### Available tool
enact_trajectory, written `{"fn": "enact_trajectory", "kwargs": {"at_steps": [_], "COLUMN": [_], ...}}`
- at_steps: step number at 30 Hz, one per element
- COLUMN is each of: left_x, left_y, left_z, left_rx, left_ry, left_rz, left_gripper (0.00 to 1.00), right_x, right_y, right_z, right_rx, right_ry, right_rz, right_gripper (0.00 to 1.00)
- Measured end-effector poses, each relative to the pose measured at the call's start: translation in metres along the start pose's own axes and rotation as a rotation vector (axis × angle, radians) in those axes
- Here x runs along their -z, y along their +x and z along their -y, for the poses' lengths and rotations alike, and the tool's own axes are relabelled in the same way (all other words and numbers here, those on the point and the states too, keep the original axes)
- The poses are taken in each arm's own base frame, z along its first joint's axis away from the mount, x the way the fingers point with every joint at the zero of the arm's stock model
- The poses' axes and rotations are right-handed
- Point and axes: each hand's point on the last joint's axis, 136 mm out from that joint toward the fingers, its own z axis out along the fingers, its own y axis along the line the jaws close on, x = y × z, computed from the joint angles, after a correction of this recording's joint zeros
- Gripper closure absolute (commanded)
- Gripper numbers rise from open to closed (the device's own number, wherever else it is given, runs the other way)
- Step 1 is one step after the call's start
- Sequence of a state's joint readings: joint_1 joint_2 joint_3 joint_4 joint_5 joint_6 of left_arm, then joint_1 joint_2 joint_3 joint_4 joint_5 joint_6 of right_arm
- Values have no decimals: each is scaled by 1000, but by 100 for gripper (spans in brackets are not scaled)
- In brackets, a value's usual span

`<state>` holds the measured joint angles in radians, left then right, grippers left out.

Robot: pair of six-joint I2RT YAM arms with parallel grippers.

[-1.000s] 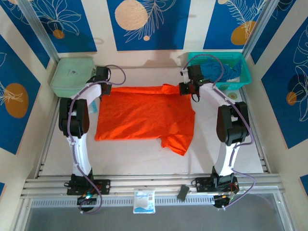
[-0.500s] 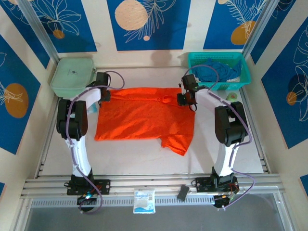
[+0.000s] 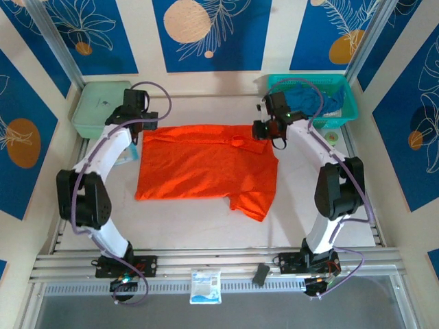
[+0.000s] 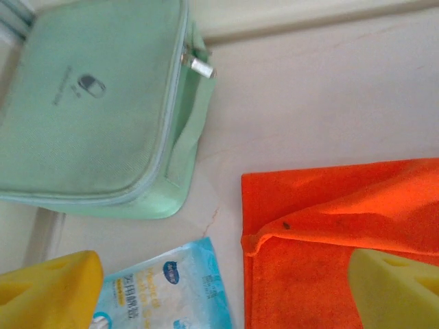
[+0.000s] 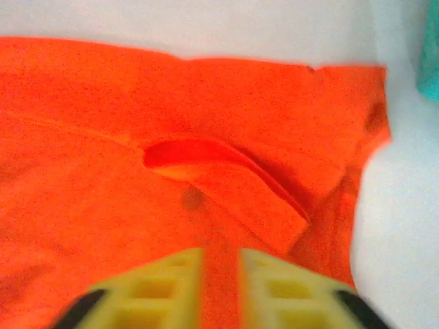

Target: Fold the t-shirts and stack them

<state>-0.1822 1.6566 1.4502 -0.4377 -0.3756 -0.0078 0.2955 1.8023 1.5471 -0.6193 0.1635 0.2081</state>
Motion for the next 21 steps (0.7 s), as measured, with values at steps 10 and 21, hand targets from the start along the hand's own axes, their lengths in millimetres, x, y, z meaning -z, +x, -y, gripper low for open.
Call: {"fn": "enact_trajectory", "kwargs": {"at_steps": [10,21], "left_x": [83,102], "left_y": [22,80], "left_z": [10,7], "left_rx": [34,80], "left_ry": [80,94], "left_rz": [6,-96], "left_gripper": [8,9], "right_x": [-118,-143], "right_y": [-33,10], "right_z": [-13,-24], "right_rx": [-28,-43], "right_ry": [-78,-90], "right_rz": [-140,-289], "right_gripper": [100,100]}}
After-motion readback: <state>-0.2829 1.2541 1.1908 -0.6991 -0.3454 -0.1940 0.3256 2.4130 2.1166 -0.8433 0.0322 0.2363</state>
